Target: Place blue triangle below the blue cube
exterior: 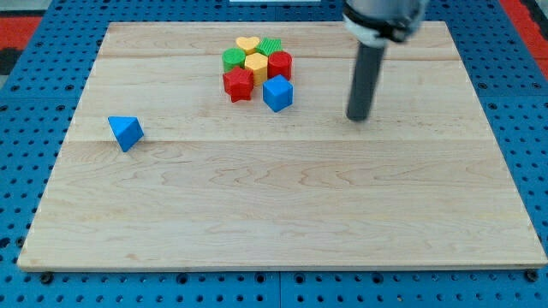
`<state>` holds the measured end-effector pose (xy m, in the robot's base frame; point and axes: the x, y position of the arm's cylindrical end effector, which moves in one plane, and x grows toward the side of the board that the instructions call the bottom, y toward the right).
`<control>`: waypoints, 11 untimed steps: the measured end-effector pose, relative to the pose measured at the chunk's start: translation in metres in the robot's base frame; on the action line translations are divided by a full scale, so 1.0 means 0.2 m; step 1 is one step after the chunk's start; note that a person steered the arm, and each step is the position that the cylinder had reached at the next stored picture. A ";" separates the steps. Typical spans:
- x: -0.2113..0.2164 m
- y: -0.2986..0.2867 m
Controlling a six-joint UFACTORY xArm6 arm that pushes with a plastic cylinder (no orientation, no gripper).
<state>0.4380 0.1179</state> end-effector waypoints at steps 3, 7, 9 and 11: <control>0.18 -1.76; 0.15 -1.71; 0.00 -1.55; 0.03 -0.88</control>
